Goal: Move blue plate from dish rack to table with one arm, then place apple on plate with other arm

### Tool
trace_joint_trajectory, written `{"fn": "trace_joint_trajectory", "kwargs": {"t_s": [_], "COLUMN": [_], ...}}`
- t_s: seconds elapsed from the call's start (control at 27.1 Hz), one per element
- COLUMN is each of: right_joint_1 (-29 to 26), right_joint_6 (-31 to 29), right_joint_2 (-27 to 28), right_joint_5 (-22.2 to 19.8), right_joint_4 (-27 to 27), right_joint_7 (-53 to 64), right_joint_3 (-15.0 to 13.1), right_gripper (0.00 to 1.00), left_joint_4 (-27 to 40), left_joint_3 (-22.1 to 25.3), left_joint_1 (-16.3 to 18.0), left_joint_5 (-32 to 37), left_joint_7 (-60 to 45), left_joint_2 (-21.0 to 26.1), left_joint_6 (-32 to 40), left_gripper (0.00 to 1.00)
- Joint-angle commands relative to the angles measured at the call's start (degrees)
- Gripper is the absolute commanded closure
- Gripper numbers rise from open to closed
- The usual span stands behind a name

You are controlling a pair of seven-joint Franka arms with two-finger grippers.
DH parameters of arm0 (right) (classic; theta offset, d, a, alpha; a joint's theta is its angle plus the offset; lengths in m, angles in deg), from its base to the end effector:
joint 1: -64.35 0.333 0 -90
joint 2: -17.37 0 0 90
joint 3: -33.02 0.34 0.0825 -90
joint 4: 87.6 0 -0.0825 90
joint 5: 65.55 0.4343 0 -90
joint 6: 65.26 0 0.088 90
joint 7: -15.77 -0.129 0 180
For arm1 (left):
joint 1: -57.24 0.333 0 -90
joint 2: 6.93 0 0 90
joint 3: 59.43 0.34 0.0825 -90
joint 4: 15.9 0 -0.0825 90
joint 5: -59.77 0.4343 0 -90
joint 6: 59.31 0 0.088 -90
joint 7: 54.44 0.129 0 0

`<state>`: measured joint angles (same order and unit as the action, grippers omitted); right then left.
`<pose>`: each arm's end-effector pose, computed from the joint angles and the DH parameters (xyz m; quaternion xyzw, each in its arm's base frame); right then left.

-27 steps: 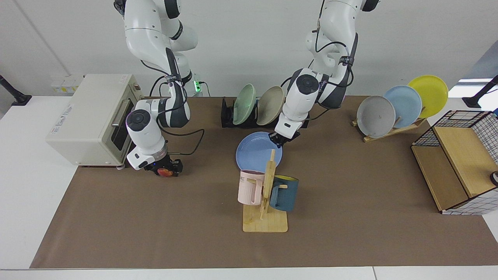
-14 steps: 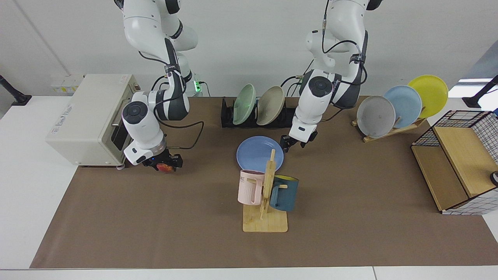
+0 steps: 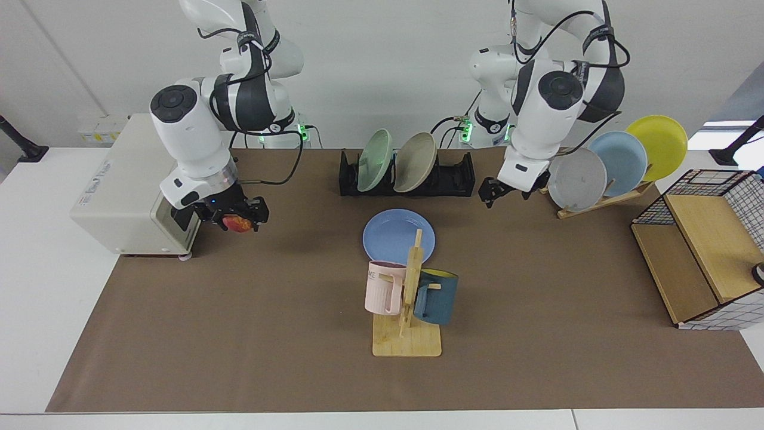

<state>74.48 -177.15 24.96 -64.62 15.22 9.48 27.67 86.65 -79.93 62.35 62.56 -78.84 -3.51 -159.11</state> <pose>0.6512 0.0580 0.4587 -0.9998 0.0156 -0.0130 0.0027 0.5963 -0.1546 0.4919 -0.9959 -0.0728 0.0442 0.0302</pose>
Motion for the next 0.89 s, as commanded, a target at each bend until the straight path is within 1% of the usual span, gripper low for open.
{"fn": "trace_joint_trajectory", "kwargs": {"t_s": [0.0,0.07,0.15,0.26,0.33,0.44,0.55,0.63,0.7,0.85], "right_joint_1": [6.03,8.93,12.18,16.57,19.39,22.38,25.46,27.04,28.71,30.56], "right_joint_6": [-0.08,-0.52,-2.19,-3.42,-4.04,-6.49,-7.90,-8.26,-8.96,-13.96], "right_joint_2": [0.31,0.58,0.93,1.98,3.21,4.62,6.81,9.53,12.08,15.51], "right_joint_5": [-0.05,0.13,0.13,-0.14,-0.14,-0.22,-0.40,-0.40,-0.31,-0.66], "right_joint_4": [-0.16,-0.16,-0.08,-0.25,-0.34,-0.43,-1.21,-3.67,-4.73,-5.00], "right_joint_7": [-7.31,-12.32,-16.71,-21.46,-24.98,-31.04,-35.09,-37.81,-40.54,-43.80], "right_joint_3": [0.43,0.52,0.52,0.43,0.43,0.43,0.35,0.43,0.35,0.43], "right_gripper": [1.00,1.00,1.00,1.00,1.00,1.00,1.00,1.00,1.00,1.00], "left_joint_4": [-5.16,-6.04,-6.74,-6.92,-6.92,-6.92,-6.83,-6.49,-6.40,-6.22], "left_joint_3": [2.65,4.05,5.89,8.44,10.90,14.86,15.57,15.40,15.40,15.92], "left_joint_1": [0.17,0.17,0.08,0.17,-0.09,-0.62,-0.62,-0.62,-0.36,0.26], "left_joint_5": [-0.94,-0.94,-1.11,-2.25,-3.22,-4.63,-4.63,-4.54,-4.45,-4.28], "left_joint_7": [5.49,7.16,8.83,11.99,14.71,19.11,21.67,22.11,22.20,23.69], "left_joint_2": [0.27,-0.16,-1.22,-2.97,-4.12,-5.35,-5.70,-6.49,-6.58,-6.67], "left_joint_6": [6.01,7.59,8.82,9.88,10.49,11.72,11.99,11.90,11.64,11.55], "left_gripper": [0.00,0.00,0.00,0.00,0.00,0.00,0.00,0.00,0.00,0.00]}}
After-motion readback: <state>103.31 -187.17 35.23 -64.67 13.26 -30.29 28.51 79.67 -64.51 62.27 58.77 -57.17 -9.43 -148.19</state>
